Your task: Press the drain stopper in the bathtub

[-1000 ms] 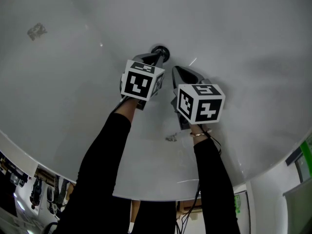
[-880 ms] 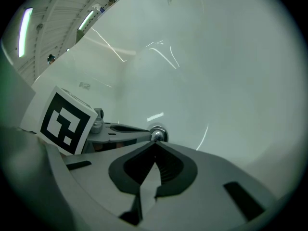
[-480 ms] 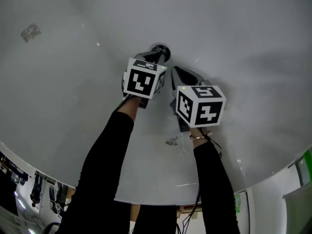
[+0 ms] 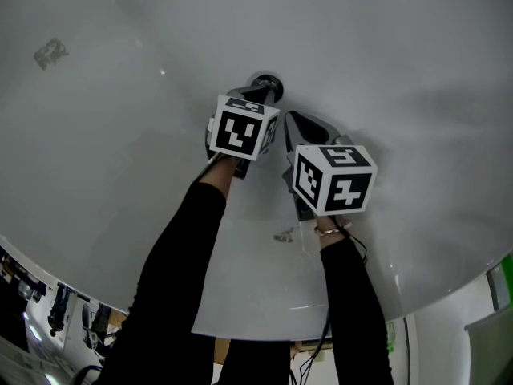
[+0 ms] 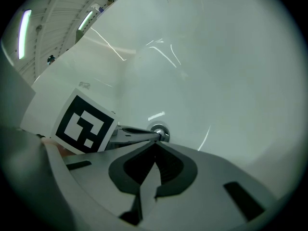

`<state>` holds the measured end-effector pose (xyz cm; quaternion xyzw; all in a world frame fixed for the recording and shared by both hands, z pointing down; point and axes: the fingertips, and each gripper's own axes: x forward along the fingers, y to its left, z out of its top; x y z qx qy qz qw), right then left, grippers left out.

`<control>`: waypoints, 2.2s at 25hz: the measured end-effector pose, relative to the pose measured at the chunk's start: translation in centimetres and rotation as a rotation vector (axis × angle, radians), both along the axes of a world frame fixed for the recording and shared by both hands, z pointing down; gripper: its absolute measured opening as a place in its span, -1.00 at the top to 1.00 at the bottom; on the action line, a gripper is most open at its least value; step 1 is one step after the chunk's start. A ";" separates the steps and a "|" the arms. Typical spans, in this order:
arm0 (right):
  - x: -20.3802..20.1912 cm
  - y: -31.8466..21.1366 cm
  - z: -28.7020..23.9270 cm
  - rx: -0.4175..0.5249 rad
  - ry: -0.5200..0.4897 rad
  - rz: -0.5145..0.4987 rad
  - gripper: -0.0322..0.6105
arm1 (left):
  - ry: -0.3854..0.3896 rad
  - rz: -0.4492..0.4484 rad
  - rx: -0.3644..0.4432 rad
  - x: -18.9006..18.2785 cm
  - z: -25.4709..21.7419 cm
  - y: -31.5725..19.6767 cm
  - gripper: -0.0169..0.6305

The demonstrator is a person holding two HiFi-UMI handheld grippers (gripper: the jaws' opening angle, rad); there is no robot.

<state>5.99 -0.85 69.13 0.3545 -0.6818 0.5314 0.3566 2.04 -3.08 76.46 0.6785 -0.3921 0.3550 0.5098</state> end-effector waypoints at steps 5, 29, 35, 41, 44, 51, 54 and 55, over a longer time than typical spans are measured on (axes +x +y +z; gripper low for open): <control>0.0 0.2 0.1 -0.003 -0.002 -0.001 0.89 | -0.038 -0.012 -0.009 -0.1 0.2 0.0 0.92; 1.0 -0.5 -0.2 -0.012 0.009 0.025 0.89 | -0.072 0.005 -0.032 0.0 -0.3 -0.1 0.92; 1.5 -0.7 -0.7 -0.009 0.022 0.026 0.89 | -0.069 0.005 -0.019 0.1 -0.8 -0.1 0.92; 1.3 -0.9 -1.3 -0.004 0.027 0.023 0.89 | -0.069 0.005 -0.039 -0.2 -1.0 -0.1 0.92; 0.9 -0.8 -1.4 -0.002 0.018 0.017 0.89 | -0.066 0.002 -0.026 -0.6 -1.7 -0.4 0.92; -0.9 -1.1 -2.1 0.011 0.011 0.006 0.89 | -0.046 0.006 -0.019 -2.0 -3.3 -0.7 0.92; -1.6 -1.3 -2.5 0.011 0.008 0.012 0.89 | -0.045 0.010 -0.009 -2.6 -4.0 -0.9 0.92; -1.7 -1.3 -2.6 0.011 0.007 0.016 0.89 | -0.044 0.010 -0.007 -2.8 -4.3 -0.9 0.92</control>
